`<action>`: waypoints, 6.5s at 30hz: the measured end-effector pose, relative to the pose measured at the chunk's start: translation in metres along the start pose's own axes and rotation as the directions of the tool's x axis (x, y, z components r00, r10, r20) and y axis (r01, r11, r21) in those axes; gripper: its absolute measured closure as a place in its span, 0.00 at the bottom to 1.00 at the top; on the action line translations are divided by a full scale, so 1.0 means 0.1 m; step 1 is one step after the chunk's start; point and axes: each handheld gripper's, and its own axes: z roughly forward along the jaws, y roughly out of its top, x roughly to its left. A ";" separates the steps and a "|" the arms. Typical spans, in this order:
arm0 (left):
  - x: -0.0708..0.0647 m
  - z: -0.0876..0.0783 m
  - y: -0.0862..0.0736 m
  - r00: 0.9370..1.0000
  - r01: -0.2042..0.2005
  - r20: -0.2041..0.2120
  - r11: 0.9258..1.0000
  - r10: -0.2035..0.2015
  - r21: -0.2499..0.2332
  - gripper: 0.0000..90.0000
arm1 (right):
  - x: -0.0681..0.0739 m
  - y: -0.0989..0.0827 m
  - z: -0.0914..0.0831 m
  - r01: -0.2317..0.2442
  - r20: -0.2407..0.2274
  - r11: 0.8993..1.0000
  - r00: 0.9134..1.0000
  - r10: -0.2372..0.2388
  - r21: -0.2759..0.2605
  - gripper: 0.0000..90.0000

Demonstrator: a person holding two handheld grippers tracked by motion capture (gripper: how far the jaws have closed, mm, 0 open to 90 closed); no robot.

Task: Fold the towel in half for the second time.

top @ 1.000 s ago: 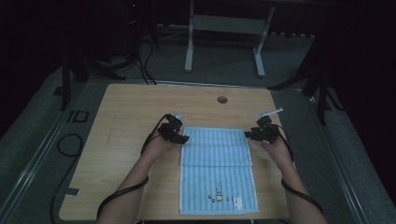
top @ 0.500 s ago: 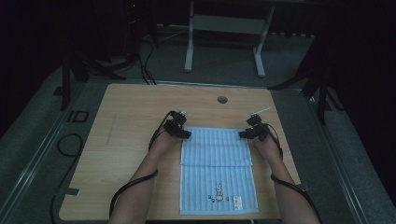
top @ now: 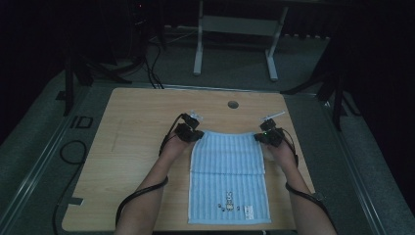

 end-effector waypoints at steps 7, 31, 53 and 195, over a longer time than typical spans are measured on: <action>-0.03 -0.51 0.28 0.998 -0.061 -0.028 0.993 0.059 -0.103 0.97 | -0.02 0.24 -0.46 0.039 0.014 0.994 0.999 -0.038 -0.101 0.98; -0.43 -1.36 -0.01 0.983 -0.164 0.036 0.954 0.179 -0.251 0.97 | 0.33 -0.09 -1.51 0.124 -0.039 0.928 0.988 -0.147 -0.350 0.98; -0.80 -0.69 -1.31 0.975 -0.112 0.191 0.993 0.116 -0.034 0.97 | 0.72 -1.43 -0.85 0.079 -0.214 0.984 0.970 -0.113 -0.158 0.98; -0.13 -0.72 0.01 0.998 -0.036 0.053 0.988 0.044 -0.149 0.95 | 0.02 -0.05 -0.68 0.036 -0.069 0.982 0.996 -0.050 -0.186 0.94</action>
